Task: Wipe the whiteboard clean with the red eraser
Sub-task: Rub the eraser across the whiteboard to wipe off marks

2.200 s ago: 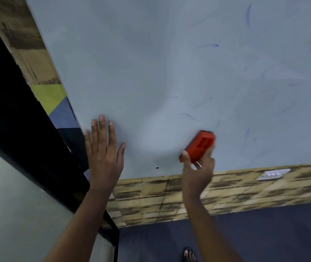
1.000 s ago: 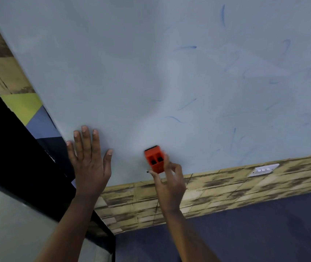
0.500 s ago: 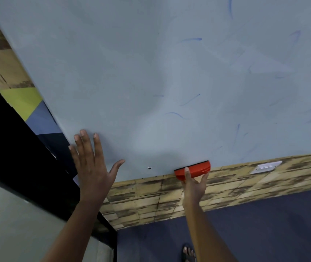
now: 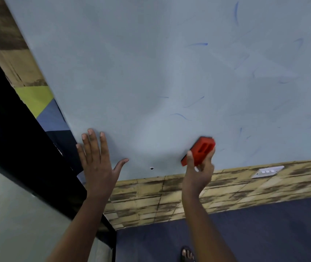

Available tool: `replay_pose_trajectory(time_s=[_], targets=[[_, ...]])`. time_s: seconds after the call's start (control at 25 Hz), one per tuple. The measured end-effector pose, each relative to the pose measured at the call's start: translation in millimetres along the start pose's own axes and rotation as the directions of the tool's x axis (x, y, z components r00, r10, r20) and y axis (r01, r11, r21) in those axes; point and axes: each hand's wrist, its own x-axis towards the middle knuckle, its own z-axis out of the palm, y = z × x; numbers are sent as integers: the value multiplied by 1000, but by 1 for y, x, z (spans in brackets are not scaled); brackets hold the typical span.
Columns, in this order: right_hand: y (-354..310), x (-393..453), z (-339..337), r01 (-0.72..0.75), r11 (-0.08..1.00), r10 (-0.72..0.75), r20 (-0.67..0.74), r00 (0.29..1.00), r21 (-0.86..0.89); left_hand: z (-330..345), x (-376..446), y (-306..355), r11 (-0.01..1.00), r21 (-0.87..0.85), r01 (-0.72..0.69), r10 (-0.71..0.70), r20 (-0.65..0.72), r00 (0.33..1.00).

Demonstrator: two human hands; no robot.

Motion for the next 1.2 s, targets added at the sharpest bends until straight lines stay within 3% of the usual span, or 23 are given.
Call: replay_pose_trajectory(time_s=[0.12, 0.24, 0.36, 0.44, 0.52, 0.68, 0.84, 0.92, 1.0, 1.04, 1.12, 1.2], targets=[[-46, 3, 21, 382, 924, -383, 38, 923, 28, -2, -1, 1, 1000, -27, -4, 4, 3, 1000], [-62, -18, 49, 694, 712, -663, 228, 713, -102, -7, -2, 1, 997, -71, -16, 16, 3, 1000], [-41, -54, 56, 896, 381, -725, 527, 443, -230, -14, -3, 0, 992, -124, -27, 26, -7, 1000], [-38, -58, 52, 939, 260, -702, 624, 343, -224, -19, -2, 0, 990, -137, -32, 26, -43, 999], [-59, -42, 50, 920, 334, -739, 550, 390, -204, -26, 6, 1, 990, -137, -26, 11, -109, 994], [-116, 22, 34, 780, 610, -755, 196, 625, -138, -45, 48, 9, 989, -131, -64, 30, -245, 969], [-157, 80, 12, 509, 857, -504, -83, 860, 76, -69, 102, 14, 985, -115, -128, 77, -373, 925], [-168, 88, 9, 460, 886, -452, -103, 886, 66, -80, 125, 16, 983, -112, -144, 82, -435, 897], [-166, 74, 17, 571, 821, -571, -34, 820, -12, -87, 148, 18, 983, -109, -150, 81, -475, 876], [-159, 59, 25, 662, 748, -660, 52, 749, -50, -89, 159, 19, 983, -101, -156, 87, -493, 866], [-136, 21, 40, 847, 521, -795, 300, 527, -106, -87, 175, 21, 983, -82, -166, 101, -519, 849], [-112, -8, 49, 944, 308, -803, 498, 326, -121, -81, 180, 22, 987, -49, -152, 102, -536, 838]])
